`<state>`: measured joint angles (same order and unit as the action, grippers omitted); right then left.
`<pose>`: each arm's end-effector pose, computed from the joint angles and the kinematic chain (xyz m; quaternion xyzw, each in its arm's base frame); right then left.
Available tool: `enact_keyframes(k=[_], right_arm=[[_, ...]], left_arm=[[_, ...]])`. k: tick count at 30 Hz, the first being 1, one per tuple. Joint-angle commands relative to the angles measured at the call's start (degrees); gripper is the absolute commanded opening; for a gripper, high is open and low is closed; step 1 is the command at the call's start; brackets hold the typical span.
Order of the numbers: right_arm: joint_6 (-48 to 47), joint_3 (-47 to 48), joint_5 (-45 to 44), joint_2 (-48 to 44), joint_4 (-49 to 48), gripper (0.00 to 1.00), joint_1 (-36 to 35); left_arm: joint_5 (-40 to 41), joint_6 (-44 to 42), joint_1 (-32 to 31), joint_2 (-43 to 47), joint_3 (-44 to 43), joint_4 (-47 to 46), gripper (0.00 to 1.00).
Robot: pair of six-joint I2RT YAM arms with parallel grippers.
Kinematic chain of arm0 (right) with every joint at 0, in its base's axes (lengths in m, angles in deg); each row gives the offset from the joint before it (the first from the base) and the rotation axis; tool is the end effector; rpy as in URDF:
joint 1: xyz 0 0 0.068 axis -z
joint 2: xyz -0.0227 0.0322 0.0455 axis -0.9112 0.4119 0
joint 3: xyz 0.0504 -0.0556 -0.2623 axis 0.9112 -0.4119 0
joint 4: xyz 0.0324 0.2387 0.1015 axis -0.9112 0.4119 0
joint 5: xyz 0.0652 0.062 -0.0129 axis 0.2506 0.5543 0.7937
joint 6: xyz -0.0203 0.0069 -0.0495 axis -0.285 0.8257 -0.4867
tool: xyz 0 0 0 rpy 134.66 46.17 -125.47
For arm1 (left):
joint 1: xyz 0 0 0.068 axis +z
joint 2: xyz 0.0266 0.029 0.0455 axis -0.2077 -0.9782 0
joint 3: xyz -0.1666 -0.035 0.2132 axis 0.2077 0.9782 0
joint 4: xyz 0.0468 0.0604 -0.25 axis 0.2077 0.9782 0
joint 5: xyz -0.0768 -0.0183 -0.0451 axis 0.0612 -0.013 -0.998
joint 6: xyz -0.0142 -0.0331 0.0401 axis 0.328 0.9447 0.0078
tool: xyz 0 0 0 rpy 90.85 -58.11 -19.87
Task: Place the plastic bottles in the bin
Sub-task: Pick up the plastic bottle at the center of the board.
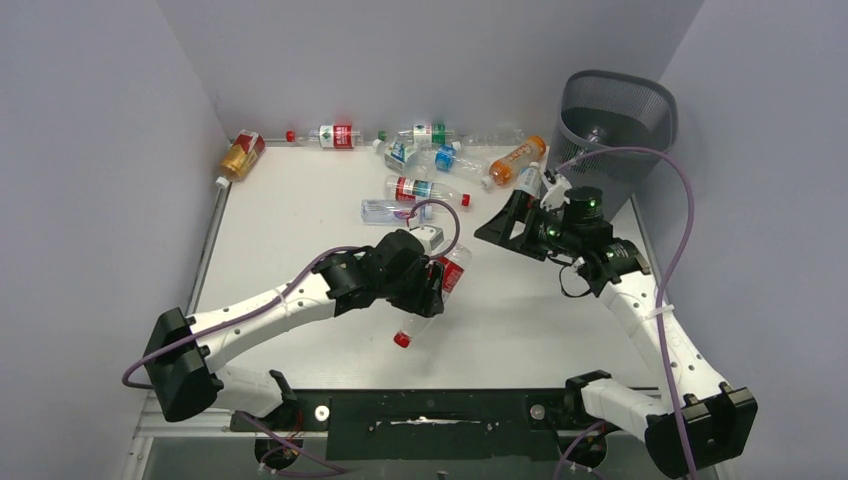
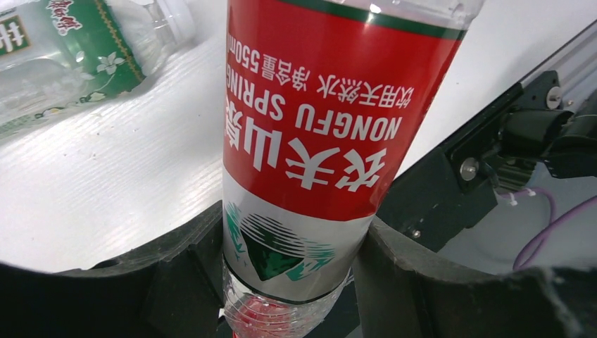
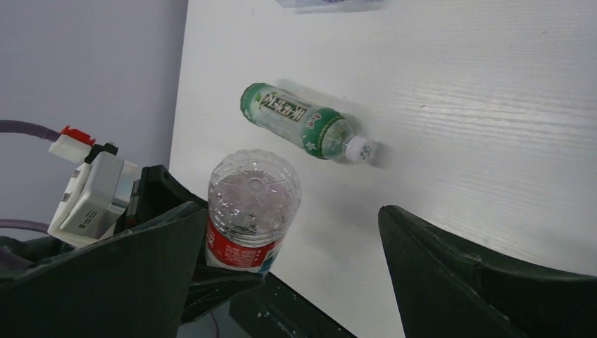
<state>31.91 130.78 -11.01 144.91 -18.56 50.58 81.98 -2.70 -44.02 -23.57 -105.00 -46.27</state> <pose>0.2191 0.0752 0.3295 0.0921 0.8584 0.3936 0.3159 0.1601 -0.2383 0.2845 0.1912 0.9160 -0.2515 0.2472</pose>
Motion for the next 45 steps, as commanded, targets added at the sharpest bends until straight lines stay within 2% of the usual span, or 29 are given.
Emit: enact_keyframes(k=[1,10,18,20,25,30,40,45], right_arm=[[3.57,0.42,2.17,0.33,-7.25,0.99,-3.91],[4.96,1.5,-1.36,4.17,-8.93,0.98,-11.61],[6.34,1.2,-2.79,5.47,-11.41,1.0,-15.32],[6.32,1.19,-2.9,5.48,-11.63,0.96,-15.76],[6.3,0.85,-3.31,5.15,-11.75,0.8,-16.32],[5.94,0.93,-3.61,4.95,-11.42,0.66,-16.37],[4.96,1.56,-4.58,5.53,-10.49,0.6,-16.42],[3.16,3.31,-5.94,6.56,-8.34,0.6,-16.09]], left_arm=[[-3.18,1.07,0.46,2.93,-2.15,-5.28,0.45],[-4.56,2.69,0.63,5.58,-0.89,-8.27,0.45],[-5.01,3.33,0.73,5.9,-0.02,-8.99,0.45],[-4.95,3.45,0.73,5.92,0.2,-9.21,0.45],[-4.38,3.54,0.73,5.82,0.27,-8.94,0.46],[-2.94,3.78,0.73,5.71,0.27,-7.98,0.55],[-1.7,3.17,1.91,7.15,-1.91,-4.35,0.84],[-2.36,2.37,4.57,9.82,-3.27,-1.44,0.86]])
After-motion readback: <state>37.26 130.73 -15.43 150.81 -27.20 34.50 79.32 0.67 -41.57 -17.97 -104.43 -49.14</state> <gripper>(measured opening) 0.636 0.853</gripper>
